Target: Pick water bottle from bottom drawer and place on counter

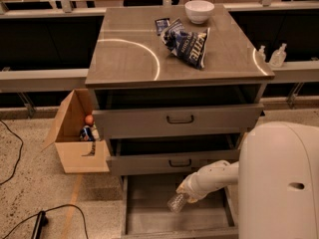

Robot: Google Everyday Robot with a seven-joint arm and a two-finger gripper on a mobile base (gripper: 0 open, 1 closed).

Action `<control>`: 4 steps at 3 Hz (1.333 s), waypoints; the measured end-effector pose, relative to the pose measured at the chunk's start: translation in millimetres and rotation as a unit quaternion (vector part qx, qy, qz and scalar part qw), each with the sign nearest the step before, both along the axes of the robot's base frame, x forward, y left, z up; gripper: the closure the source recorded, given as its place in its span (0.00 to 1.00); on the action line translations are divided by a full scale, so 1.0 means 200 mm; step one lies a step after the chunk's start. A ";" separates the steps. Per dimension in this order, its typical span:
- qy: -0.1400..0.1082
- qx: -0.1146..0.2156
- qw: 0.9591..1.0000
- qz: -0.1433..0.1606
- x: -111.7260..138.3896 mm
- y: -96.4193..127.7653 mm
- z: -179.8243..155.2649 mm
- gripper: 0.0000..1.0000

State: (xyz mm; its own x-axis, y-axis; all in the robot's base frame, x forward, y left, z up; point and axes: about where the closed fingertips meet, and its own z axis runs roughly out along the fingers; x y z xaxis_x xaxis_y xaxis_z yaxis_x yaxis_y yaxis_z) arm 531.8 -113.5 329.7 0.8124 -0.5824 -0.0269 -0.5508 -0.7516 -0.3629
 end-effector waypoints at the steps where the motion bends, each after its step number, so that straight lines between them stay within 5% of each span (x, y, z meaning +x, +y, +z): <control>1: 0.007 -0.014 0.999 -0.033 -0.04 -0.11 0.10 1.00; 3: -0.006 -0.049 0.995 -0.086 -0.11 -0.31 0.48 1.00; 4: -0.035 -0.055 0.995 -0.079 -0.13 -0.34 0.77 1.00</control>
Offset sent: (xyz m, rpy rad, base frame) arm -0.0294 -0.0761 0.1140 -0.1442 0.0036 -0.2252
